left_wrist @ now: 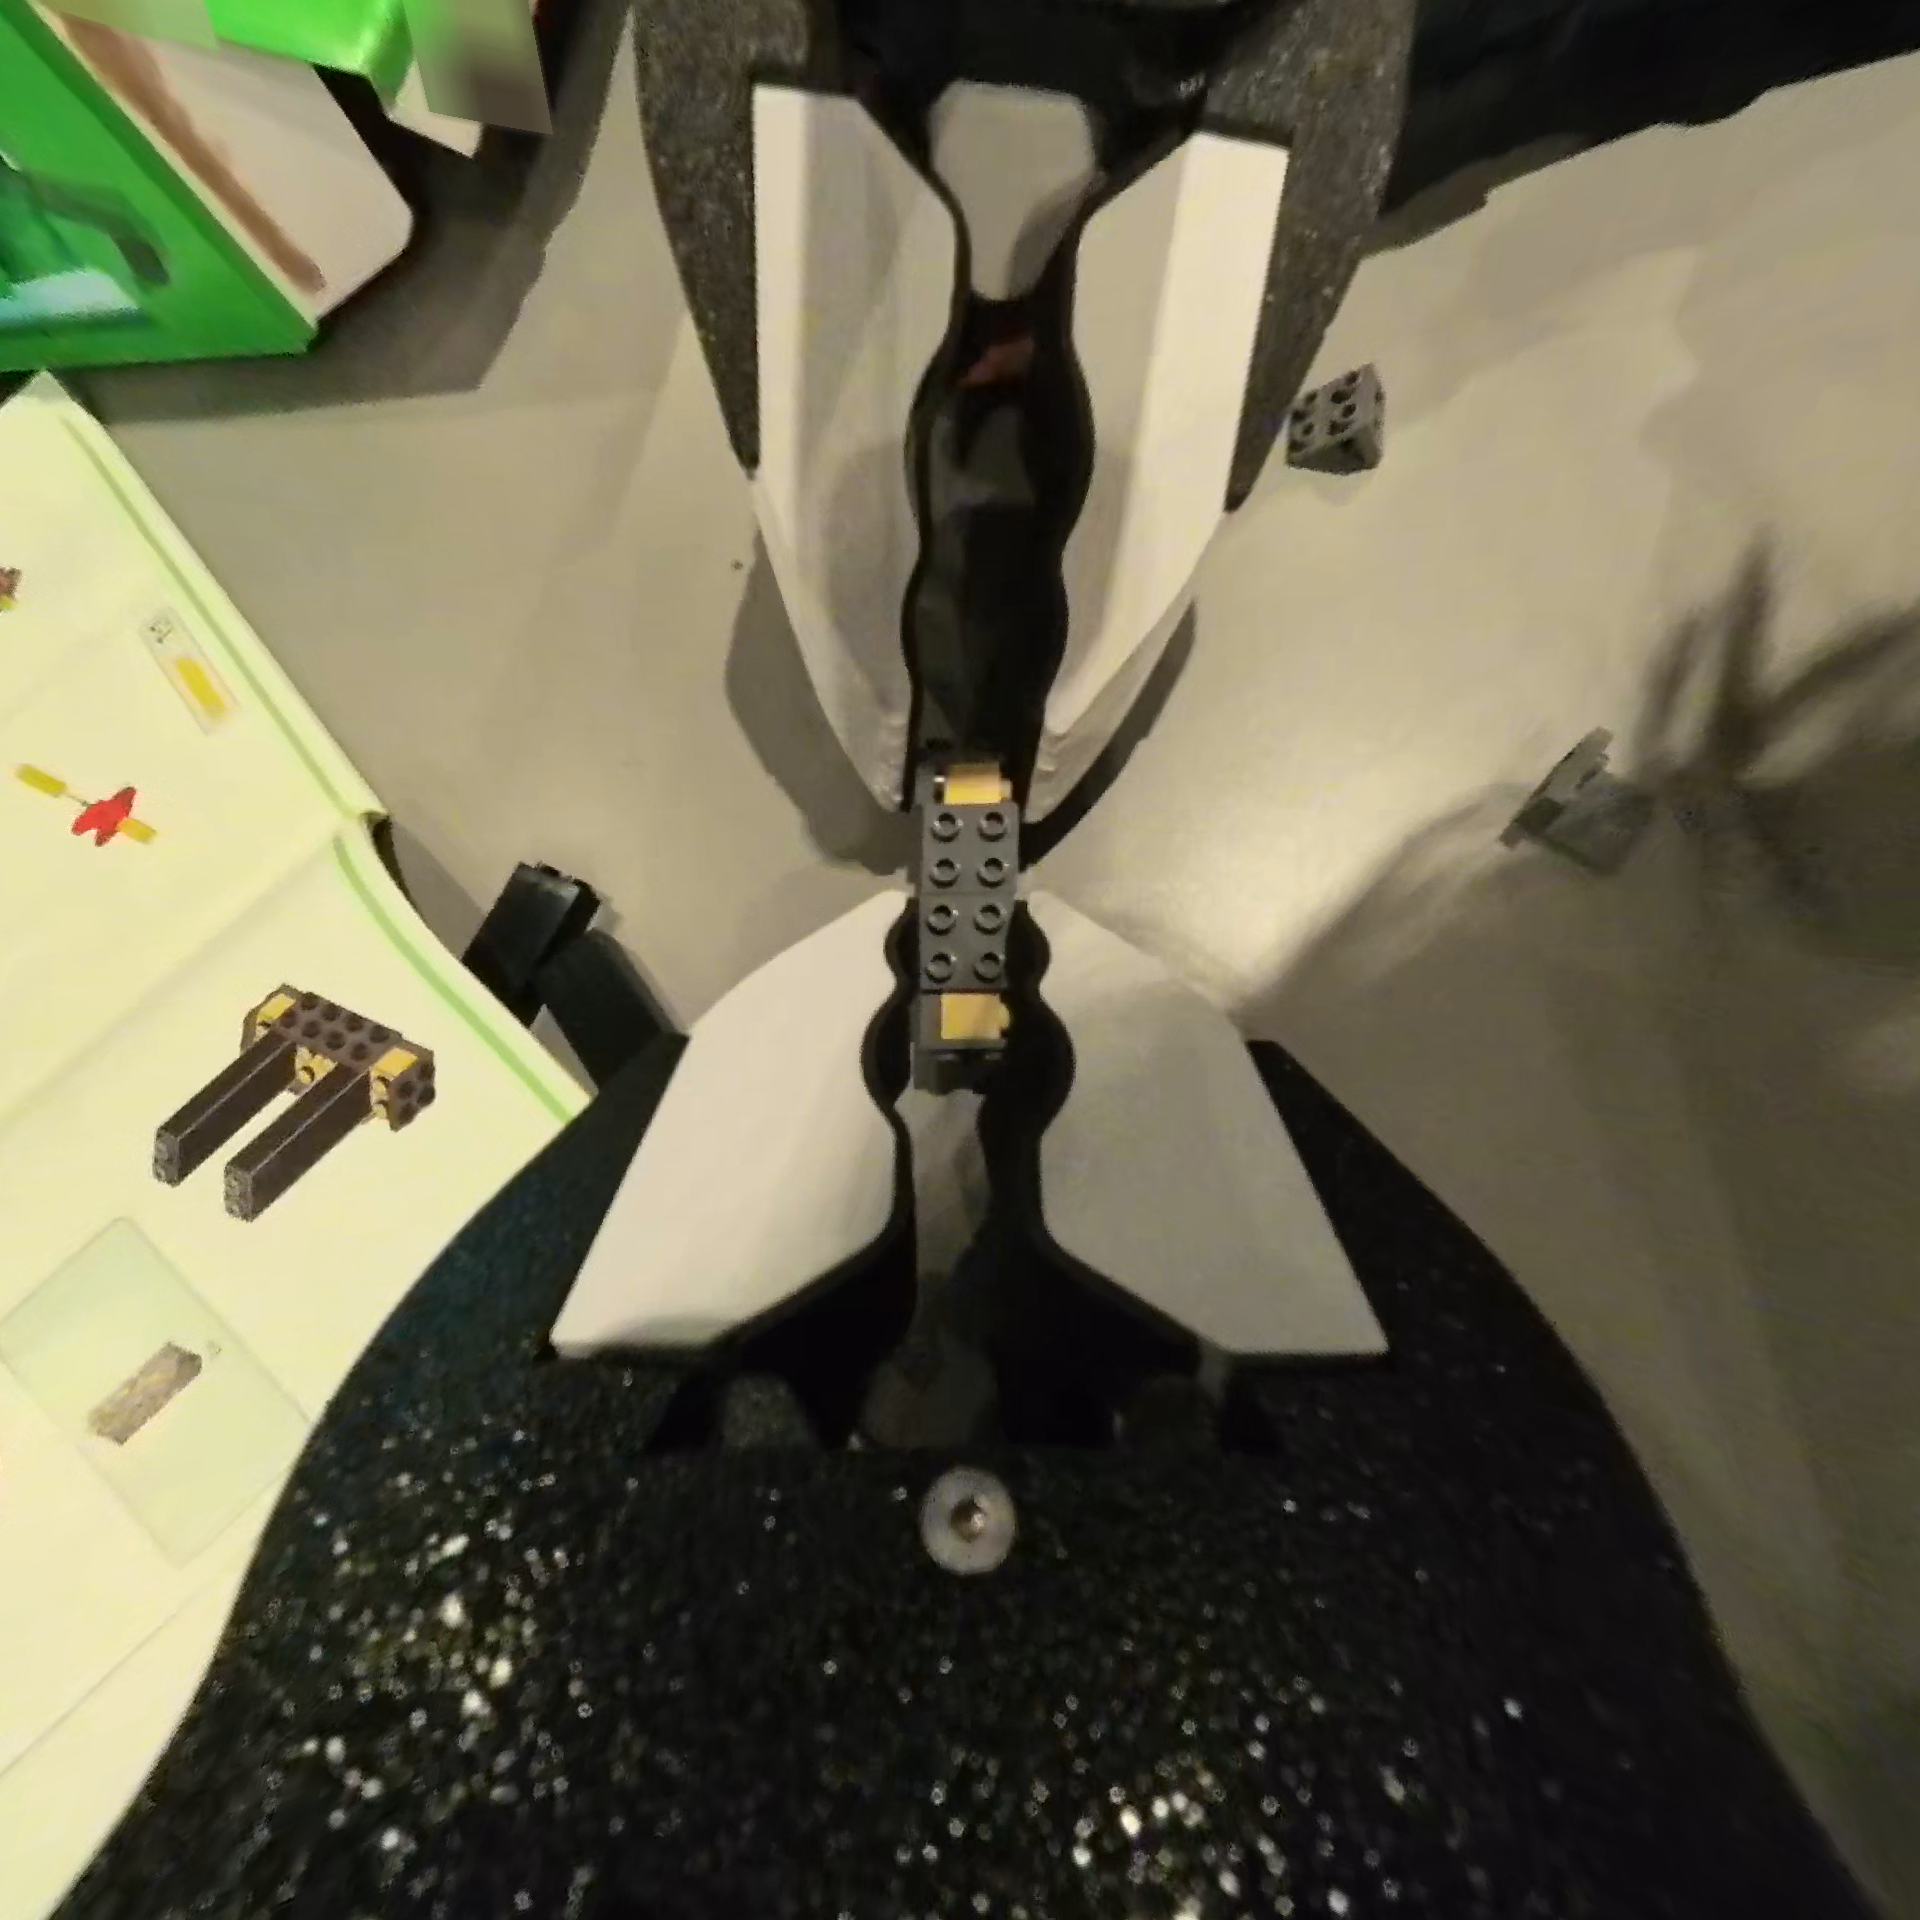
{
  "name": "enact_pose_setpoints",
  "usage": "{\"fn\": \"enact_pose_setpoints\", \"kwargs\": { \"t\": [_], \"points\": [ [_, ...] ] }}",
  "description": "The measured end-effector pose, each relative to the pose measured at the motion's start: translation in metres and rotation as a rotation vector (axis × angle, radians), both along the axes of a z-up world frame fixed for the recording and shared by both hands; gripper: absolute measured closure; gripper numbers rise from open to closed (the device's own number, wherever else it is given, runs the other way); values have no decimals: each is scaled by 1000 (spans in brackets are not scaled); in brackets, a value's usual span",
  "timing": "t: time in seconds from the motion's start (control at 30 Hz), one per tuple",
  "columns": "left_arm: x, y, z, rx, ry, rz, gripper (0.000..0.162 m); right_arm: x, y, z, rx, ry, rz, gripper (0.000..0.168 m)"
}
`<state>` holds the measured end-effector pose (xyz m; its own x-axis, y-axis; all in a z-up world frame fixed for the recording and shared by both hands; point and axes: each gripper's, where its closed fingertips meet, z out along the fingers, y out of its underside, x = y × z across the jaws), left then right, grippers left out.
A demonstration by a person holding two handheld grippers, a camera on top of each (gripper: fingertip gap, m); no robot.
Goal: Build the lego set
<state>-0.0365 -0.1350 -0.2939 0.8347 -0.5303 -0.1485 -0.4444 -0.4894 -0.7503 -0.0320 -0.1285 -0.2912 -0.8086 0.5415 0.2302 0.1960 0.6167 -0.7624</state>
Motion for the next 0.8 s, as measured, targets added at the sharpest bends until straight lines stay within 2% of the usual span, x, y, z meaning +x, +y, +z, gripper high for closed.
{"fn": "enact_pose_setpoints", "kwargs": {
  "t": [0.2,0.43,0.5,0.6,0.7,0.8],
  "points": [
    [1,0,-1,-19,-54,0,146,1,0,-2,-30,-62,7,150],
    [3,0,-2,-34,-39,2,146,3,-2,-2,-36,-80,8,150],
    [3,1,-2,-34,-24,4,146,4,-4,-3,-52,-109,3,141],
    [3,1,-2,-34,-20,6,146,6,-5,-4,-62,-140,8,141],
    [3,1,-2,-36,-29,8,146,7,-5,-3,-57,-125,14,140],
    [3,1,-2,-34,-28,7,146,6,-3,0,-56,-81,16,132]
  ]
}}
